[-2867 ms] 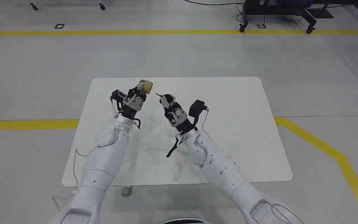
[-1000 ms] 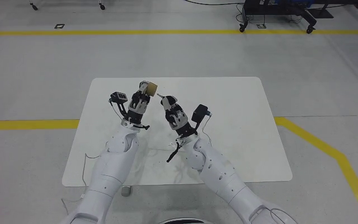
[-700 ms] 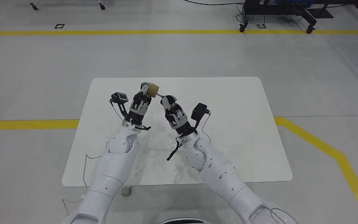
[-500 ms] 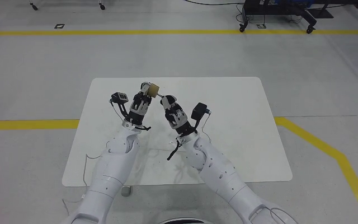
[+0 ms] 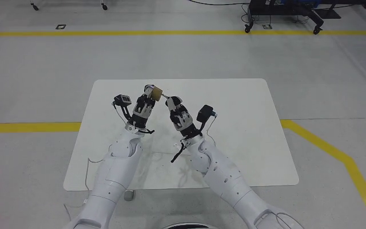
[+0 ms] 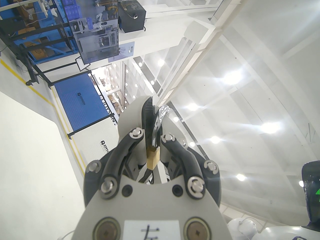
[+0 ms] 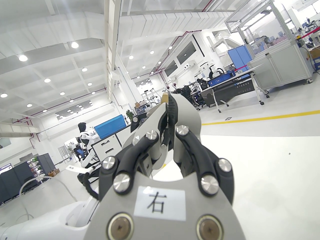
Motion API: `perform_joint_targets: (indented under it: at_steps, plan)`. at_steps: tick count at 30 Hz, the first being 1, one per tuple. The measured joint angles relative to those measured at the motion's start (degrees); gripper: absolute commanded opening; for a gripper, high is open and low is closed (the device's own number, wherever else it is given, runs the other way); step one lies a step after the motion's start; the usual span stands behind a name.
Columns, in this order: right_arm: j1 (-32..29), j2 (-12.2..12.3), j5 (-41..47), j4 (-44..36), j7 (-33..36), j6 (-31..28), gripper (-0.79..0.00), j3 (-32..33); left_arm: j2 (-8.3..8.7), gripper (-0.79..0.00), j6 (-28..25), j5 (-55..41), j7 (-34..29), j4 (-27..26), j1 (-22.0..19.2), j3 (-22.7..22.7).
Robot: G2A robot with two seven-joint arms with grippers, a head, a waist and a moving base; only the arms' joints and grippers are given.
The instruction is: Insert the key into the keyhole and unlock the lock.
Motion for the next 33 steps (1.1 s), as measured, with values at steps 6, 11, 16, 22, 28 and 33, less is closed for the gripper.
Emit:
perform_joint_targets:
  at_steps: [6, 11, 16, 22, 28, 33]
  plan:
    - [0.02, -0.10, -0.18, 0.01, 0.42, -0.09, -0.785, -0.04, -0.05, -0.785, 0.09, -0.10, 0.05, 0.03, -0.03, -0.22]
    - [-0.29, -0.11, -0.69, -0.22, -0.62, -0.43, -0.785, 0.12, -0.11, -0.785, 0.29, -0.35, 0.44, 0.09, -0.05, -0.47]
    - [-0.29, -0.17, -0.89, -0.10, 0.07, -0.36, -0.785, 0.06, -0.20, -0.785, 0.06, 0.19, 0.53, -0.01, 0.06, -0.35]
    - [-0.11, -0.32, -0.44, 0.12, 0.96, -0.10, -0.785, 0.06, -0.27, -0.785, -0.02, 0.55, 0.47, -0.12, 0.01, -0.37]
    - [-0.07, -0.42, -0.23, 0.22, 1.25, -0.20, -0.785, 0.12, -0.30, -0.785, -0.20, 1.10, 0.39, -0.23, 0.02, -0.47]
    - [-0.09, -0.46, -0.52, 0.27, 1.11, -0.27, -0.785, 0.16, -0.34, -0.785, -0.15, 1.71, 0.62, -0.46, 0.01, -0.49]
